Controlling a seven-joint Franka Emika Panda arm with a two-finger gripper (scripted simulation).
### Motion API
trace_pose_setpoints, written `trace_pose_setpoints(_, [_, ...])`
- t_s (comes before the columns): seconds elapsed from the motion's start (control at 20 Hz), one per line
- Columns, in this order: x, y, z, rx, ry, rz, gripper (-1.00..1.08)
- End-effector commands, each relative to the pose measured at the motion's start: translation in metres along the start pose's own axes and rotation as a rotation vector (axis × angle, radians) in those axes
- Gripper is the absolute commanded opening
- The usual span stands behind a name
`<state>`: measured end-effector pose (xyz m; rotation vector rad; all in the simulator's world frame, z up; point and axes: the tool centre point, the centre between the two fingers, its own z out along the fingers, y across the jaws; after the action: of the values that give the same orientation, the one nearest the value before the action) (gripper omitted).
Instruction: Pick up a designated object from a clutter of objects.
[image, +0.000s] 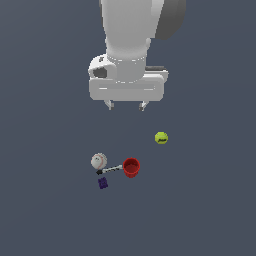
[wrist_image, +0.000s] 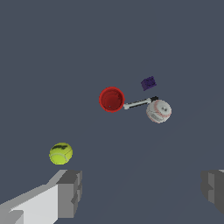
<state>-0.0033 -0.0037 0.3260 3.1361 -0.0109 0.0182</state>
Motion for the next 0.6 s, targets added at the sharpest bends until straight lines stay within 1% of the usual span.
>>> trace_pose_setpoints(0.0, [0.0,0.0,0.0,0.0,0.0,0.0,1.0])
trace_pose_setpoints(0.15, [0.0,-0.005,0.0,-0.004,0.0,-0.017,1.0])
trace_pose_setpoints(0.4, [-0.002,-0.028,-0.002,-0.018,0.001,-0.083,1.0])
trace_pose_setpoints(0.55, [-0.003,-0.029,-0.003,-0.02,0.002,-0.087,1.0])
